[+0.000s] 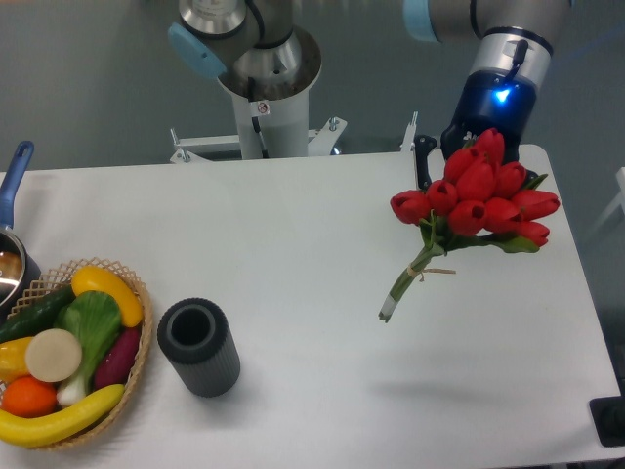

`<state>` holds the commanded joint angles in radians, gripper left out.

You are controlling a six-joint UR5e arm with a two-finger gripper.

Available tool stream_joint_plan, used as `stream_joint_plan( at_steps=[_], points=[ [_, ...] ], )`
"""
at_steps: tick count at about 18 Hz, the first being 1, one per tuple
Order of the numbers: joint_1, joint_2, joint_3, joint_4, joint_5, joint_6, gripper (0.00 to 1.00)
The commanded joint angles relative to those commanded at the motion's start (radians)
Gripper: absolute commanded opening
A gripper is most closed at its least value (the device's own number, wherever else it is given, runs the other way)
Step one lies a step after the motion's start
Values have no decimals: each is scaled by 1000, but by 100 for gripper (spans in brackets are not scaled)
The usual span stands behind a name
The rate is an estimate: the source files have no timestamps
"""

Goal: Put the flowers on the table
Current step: 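Lift the red tulip bouquet upward with the gripper, then carry the tulips toward the black cup and lower them onto the table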

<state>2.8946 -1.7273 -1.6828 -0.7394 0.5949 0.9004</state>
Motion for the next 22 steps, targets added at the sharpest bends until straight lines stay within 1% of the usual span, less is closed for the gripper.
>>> stream_joint_plan(
  at_steps=[2, 5, 8, 10, 13, 16, 17, 18, 19, 20, 22],
  points=[
    [-3, 12, 5, 0, 72, 2, 40],
    [-17, 34, -5, -3, 202, 5, 39],
    [-84, 37, -6, -9, 380, 32, 39],
    [-135, 26, 0, -9, 495, 40, 39],
    [-184, 5, 2, -15, 604, 74, 39],
    [-228, -1, -2, -61, 696, 119, 39],
    [-244, -8, -5, -86, 736, 142, 39],
    [-273, -18, -11, -118, 816, 175, 39],
    [-302, -29, -12, -133, 880, 192, 39],
    [-343, -52, -14, -153, 986, 199, 39],
    [-397, -93, -12, -176, 1101, 202, 39]
  ],
)
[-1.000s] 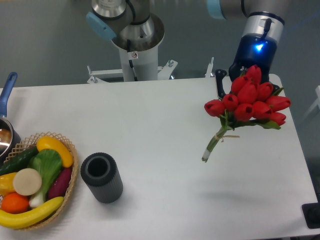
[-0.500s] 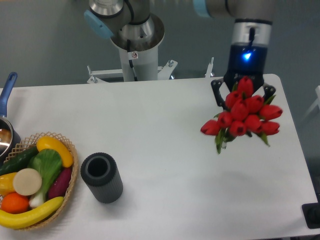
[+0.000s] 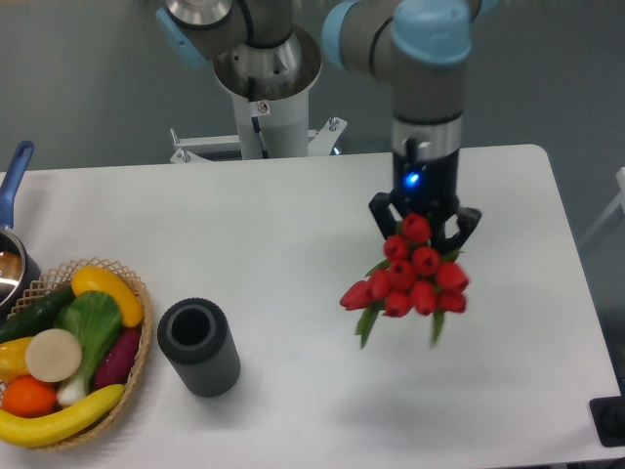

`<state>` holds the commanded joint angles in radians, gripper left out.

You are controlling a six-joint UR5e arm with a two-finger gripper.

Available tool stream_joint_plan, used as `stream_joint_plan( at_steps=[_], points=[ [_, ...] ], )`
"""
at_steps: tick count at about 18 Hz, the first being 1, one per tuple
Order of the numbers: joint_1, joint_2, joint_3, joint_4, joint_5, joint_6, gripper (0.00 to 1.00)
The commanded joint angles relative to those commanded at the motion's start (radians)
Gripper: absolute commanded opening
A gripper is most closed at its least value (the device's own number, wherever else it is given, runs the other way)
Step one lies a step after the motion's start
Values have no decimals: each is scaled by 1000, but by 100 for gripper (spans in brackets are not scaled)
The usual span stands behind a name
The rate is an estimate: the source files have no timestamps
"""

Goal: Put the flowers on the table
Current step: 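Carry the tulips toward the black cup and lower them onto the table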

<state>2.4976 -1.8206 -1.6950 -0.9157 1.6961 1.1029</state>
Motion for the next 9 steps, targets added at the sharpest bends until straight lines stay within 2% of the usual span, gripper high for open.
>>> stream_joint_plan(
  at_steps=[6, 9],
  points=[
    [-89, -123, 8, -9, 175, 5, 39],
    [-106, -173, 15, -8, 191, 5, 39]
  ],
)
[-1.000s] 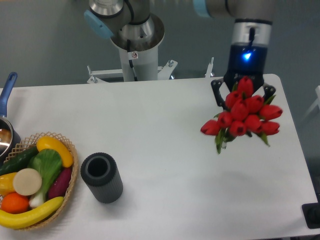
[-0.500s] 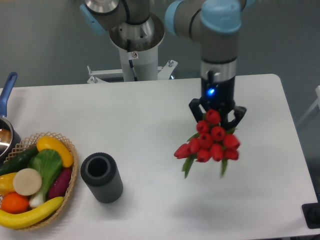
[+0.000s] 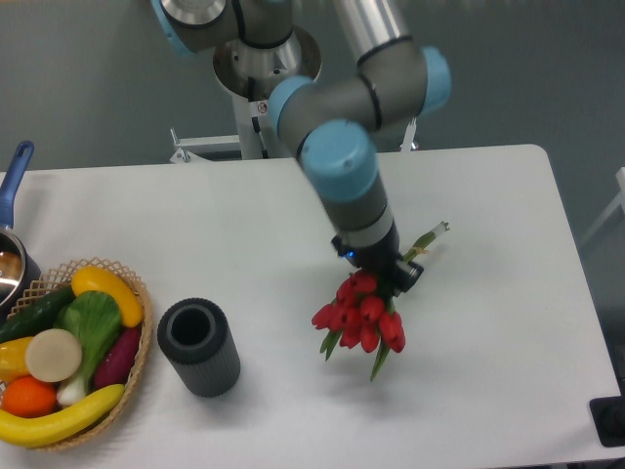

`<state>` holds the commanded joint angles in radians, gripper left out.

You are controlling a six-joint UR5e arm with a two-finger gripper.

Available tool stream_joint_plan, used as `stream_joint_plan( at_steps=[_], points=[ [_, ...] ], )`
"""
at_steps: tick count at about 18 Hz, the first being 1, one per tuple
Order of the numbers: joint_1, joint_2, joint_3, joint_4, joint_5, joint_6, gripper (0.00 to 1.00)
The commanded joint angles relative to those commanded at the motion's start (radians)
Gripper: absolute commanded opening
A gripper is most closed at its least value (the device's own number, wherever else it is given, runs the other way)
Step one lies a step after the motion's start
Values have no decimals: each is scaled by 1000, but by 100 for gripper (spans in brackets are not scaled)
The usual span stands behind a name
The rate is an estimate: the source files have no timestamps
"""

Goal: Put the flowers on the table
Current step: 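Carry the tulips toward the black cup and lower them onto the table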

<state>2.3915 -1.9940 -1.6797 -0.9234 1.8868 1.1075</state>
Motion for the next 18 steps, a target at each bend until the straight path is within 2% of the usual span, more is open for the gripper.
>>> stream_joint_plan(
  at_steps=[5, 14, 18],
  points=[
    [-3, -55, 18, -11, -41, 6, 39],
    [-3, -114, 21, 2, -61, 6, 40],
    [-3, -121, 23, 2, -68, 6, 41]
  ],
)
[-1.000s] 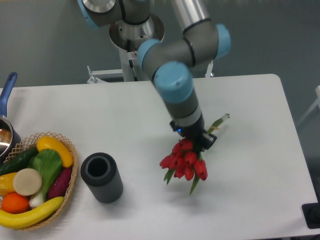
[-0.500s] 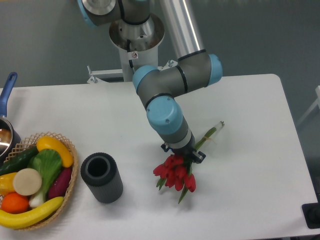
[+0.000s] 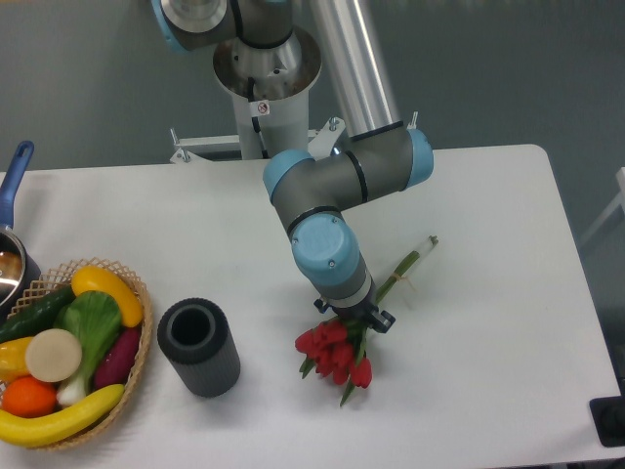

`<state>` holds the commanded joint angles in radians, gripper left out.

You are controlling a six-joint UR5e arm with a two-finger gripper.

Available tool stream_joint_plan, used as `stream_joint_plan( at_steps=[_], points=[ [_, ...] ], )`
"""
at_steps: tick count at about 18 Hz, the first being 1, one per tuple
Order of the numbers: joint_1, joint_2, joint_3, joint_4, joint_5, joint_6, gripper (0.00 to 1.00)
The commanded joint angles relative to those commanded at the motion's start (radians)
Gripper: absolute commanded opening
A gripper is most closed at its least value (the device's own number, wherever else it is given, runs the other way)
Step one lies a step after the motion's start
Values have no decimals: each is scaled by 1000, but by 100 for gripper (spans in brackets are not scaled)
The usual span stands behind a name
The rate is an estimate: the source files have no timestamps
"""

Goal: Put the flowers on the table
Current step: 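Carry the tulips toward the black cup and lower them onto the table, then open the gripper to release the tulips and raise it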

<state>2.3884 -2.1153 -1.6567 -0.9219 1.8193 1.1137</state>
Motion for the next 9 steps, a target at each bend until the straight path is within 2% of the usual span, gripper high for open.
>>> stream_joint_plan(
  at_steps=[1, 2, 3, 4, 7, 9],
  points=[
    [0, 2, 0, 2, -2, 0, 46],
    [2, 5, 11, 2, -8, 0, 61],
    [3, 5, 24, 2, -21, 0, 88],
    [3, 8, 28, 2, -28, 0, 100],
    [6, 32, 28, 31, -49, -9, 100],
    [37, 96, 17, 44, -157, -12, 100]
  ],
)
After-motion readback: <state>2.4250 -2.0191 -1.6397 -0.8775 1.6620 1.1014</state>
